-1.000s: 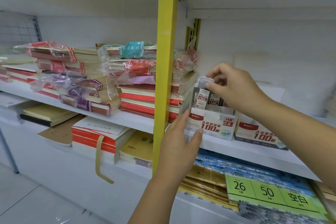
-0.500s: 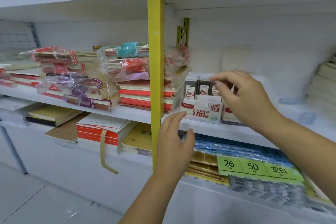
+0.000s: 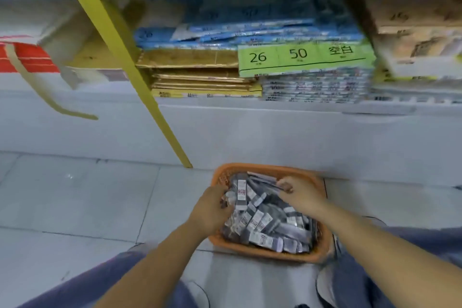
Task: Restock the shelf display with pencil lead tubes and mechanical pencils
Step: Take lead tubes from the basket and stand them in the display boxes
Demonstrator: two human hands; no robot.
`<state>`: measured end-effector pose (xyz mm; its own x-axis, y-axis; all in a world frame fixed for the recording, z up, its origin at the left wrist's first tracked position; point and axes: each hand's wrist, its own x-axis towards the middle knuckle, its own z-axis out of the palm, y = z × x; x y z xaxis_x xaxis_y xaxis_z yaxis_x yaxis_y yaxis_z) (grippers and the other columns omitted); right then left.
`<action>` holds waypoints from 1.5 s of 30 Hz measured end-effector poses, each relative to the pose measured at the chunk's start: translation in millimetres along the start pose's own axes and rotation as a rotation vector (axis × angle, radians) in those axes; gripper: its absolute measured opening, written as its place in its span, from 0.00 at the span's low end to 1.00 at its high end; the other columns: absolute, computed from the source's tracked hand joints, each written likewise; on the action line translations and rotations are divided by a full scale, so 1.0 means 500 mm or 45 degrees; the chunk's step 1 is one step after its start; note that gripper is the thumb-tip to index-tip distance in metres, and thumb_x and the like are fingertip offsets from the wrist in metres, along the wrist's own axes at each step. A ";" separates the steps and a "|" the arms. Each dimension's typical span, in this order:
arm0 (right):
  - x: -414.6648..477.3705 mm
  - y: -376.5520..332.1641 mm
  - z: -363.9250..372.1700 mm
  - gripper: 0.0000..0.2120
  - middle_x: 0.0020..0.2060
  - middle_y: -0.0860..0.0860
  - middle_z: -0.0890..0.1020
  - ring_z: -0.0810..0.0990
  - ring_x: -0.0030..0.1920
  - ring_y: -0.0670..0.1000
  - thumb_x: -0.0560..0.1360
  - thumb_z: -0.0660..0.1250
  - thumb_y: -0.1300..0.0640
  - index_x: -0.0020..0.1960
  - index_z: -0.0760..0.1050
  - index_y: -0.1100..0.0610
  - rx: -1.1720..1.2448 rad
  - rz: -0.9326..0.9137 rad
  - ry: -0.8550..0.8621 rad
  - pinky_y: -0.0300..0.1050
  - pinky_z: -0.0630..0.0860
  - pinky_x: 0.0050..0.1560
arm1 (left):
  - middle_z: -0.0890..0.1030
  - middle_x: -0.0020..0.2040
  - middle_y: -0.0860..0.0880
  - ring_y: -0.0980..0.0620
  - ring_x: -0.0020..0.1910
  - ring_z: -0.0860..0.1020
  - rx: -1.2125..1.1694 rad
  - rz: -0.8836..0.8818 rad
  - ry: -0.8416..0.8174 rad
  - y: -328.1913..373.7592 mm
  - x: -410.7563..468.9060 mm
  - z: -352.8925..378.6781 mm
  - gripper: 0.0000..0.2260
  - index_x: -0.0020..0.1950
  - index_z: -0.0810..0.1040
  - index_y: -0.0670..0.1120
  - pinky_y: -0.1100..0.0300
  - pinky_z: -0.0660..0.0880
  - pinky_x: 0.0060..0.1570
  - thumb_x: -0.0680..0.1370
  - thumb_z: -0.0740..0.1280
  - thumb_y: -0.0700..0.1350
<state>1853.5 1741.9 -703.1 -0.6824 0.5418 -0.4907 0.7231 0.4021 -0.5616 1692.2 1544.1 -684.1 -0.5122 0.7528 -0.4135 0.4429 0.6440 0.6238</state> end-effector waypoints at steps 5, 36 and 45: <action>0.086 0.063 0.089 0.24 0.64 0.52 0.76 0.73 0.62 0.53 0.75 0.69 0.49 0.69 0.71 0.51 -0.215 0.032 0.146 0.45 0.70 0.62 | 0.76 0.63 0.51 0.58 0.54 0.71 -0.158 -0.152 0.097 -0.056 0.061 0.097 0.22 0.70 0.74 0.47 0.73 0.62 0.44 0.77 0.72 0.47; 0.115 0.163 0.045 0.22 0.57 0.48 0.77 0.78 0.51 0.48 0.70 0.76 0.53 0.58 0.68 0.47 0.400 0.341 0.040 0.48 0.77 0.51 | 0.77 0.65 0.53 0.46 0.67 0.72 0.011 -0.631 0.236 -0.037 0.252 0.222 0.29 0.67 0.75 0.54 0.44 0.67 0.66 0.70 0.74 0.65; 0.096 0.160 0.043 0.22 0.47 0.49 0.82 0.85 0.36 0.48 0.71 0.74 0.60 0.57 0.73 0.40 0.529 0.385 -0.077 0.45 0.82 0.36 | 0.78 0.66 0.50 0.45 0.67 0.73 -0.050 -0.655 0.215 -0.041 0.253 0.219 0.32 0.68 0.73 0.50 0.42 0.68 0.69 0.70 0.74 0.65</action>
<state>1876.4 1784.3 -786.0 -0.4631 0.5401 -0.7027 0.7939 -0.0998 -0.5998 1698.9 1641.1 -821.7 -0.7683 0.3070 -0.5617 0.0776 0.9157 0.3943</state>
